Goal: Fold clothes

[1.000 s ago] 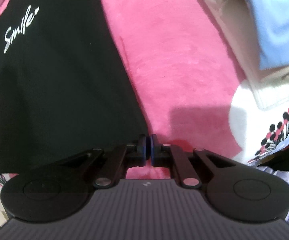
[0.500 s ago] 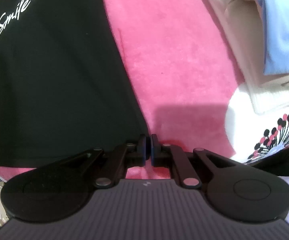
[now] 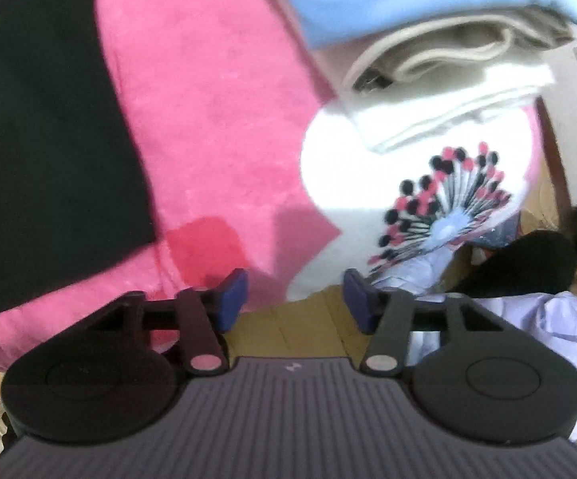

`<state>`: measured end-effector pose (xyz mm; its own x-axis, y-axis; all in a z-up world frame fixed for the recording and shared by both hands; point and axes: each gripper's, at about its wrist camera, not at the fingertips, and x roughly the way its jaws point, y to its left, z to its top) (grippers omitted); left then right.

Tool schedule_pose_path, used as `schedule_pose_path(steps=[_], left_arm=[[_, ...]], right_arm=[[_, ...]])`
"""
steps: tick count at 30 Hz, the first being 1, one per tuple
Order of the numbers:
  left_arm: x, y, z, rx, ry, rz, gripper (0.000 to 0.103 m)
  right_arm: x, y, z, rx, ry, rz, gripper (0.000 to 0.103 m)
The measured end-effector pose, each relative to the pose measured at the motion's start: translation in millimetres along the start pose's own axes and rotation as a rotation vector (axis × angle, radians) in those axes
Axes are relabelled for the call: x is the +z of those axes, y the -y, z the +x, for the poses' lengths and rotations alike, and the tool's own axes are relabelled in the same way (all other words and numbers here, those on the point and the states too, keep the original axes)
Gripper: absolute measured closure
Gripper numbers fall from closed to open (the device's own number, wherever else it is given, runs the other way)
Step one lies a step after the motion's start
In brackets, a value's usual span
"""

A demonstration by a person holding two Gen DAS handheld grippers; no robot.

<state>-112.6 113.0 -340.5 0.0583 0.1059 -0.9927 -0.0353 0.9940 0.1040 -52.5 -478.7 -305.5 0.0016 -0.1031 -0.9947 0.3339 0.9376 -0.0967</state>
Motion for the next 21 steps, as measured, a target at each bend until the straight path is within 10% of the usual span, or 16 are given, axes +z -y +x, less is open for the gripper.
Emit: schedule_pose_path(steps=[5, 12, 19, 21], left_arm=[[60, 13, -4, -0.072, 0.181, 0.052, 0.082], [143, 116, 49, -0.195, 0.166, 0.167, 0.078], [161, 145, 32, -0.170, 0.161, 0.117, 0.076], [165, 147, 21, -0.174, 0.175, 0.091, 0.076]], right_arm=[[36, -61, 12, 0.096, 0.144, -0.206, 0.076], [87, -147, 29, 0.234, 0.347, -0.496, 0.080], [58, -78, 27, 0.015, 0.143, -0.448, 0.087], [68, -79, 11, 0.028, 0.200, -0.447, 0.087]])
